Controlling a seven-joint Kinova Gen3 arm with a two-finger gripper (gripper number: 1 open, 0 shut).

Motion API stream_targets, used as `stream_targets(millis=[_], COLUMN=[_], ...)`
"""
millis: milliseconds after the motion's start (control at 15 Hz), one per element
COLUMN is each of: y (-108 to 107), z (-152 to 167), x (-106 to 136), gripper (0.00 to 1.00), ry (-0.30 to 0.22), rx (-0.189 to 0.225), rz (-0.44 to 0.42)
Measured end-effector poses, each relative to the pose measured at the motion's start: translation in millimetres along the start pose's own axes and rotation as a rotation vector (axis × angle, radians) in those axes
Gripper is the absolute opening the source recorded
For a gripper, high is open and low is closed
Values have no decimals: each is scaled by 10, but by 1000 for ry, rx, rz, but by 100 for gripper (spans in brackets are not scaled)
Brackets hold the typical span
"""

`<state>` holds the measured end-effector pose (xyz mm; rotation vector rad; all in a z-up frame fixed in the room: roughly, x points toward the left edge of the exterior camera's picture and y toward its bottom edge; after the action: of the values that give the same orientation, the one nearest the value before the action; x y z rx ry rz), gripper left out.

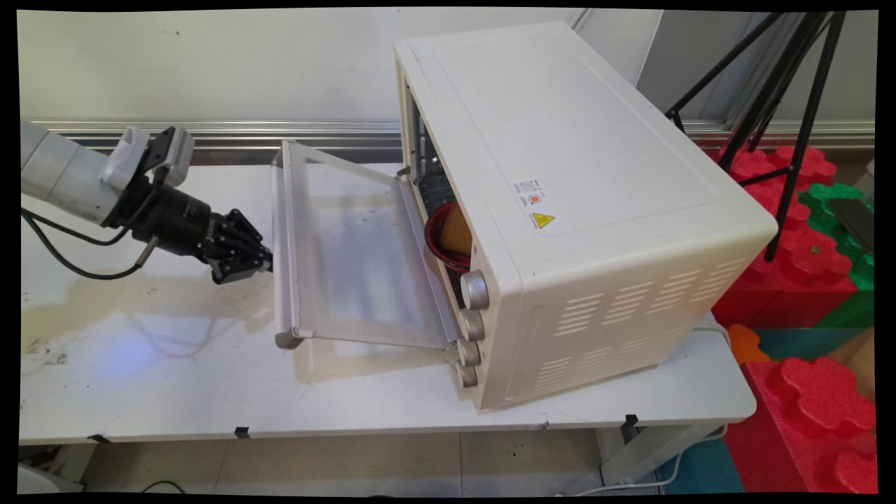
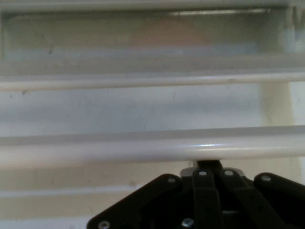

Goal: Close the oven

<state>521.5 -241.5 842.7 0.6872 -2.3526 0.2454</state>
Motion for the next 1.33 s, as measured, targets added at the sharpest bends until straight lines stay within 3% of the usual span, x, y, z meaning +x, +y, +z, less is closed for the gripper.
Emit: stream_targets(millis=[400,867,1333], y=[31,16,-19], z=[-26,84,157], x=[192,643,883], gripper=[0,0,0], ry=[62,166,206], rx=[-8,-8,-9], rz=[2,13,36])
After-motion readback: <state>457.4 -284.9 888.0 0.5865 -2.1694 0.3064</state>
